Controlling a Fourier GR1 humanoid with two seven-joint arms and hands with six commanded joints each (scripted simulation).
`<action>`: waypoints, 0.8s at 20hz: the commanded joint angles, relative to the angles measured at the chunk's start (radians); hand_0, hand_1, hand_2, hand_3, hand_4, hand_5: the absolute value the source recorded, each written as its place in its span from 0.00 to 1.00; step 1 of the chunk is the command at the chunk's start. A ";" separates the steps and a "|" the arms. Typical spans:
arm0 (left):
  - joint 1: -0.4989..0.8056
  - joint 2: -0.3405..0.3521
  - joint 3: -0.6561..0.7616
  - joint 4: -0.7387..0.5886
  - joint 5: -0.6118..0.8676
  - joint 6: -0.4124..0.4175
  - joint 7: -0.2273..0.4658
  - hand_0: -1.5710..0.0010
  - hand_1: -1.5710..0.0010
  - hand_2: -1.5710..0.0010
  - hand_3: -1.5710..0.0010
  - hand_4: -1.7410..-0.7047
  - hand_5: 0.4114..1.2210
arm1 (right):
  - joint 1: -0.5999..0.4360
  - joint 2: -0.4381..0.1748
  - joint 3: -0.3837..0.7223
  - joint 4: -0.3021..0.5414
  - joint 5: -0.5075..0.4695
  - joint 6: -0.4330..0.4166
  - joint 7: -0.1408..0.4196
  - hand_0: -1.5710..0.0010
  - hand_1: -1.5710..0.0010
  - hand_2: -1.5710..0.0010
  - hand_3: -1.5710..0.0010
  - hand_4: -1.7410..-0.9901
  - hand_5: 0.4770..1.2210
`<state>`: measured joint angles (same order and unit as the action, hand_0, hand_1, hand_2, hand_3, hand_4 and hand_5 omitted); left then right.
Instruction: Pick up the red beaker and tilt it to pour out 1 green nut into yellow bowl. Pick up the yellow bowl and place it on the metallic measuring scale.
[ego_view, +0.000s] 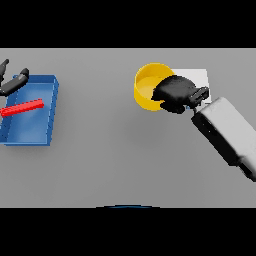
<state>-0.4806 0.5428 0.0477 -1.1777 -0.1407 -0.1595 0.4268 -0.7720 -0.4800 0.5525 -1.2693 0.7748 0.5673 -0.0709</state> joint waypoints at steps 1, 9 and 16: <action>0.007 -0.006 -0.002 -0.010 0.002 0.004 0.008 1.00 1.00 1.00 1.00 0.88 0.38 | 0.004 -0.023 -0.008 0.012 0.002 -0.023 -0.028 0.01 0.00 0.04 0.25 0.00 1.00; 0.008 -0.011 -0.005 -0.047 0.004 0.013 0.072 1.00 1.00 1.00 1.00 0.86 0.43 | -0.076 -0.059 -0.073 0.258 0.028 -0.175 -0.068 0.00 0.00 0.01 0.26 0.00 1.00; 0.013 -0.013 -0.009 -0.072 0.006 0.014 0.108 1.00 1.00 1.00 1.00 0.85 0.46 | -0.108 -0.039 -0.107 0.488 0.031 -0.276 -0.101 0.00 0.00 0.06 0.23 0.00 1.00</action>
<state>-0.4681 0.5295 0.0384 -1.2493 -0.1341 -0.1456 0.5345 -0.8803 -0.5191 0.4457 -0.7808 0.8059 0.2916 -0.1693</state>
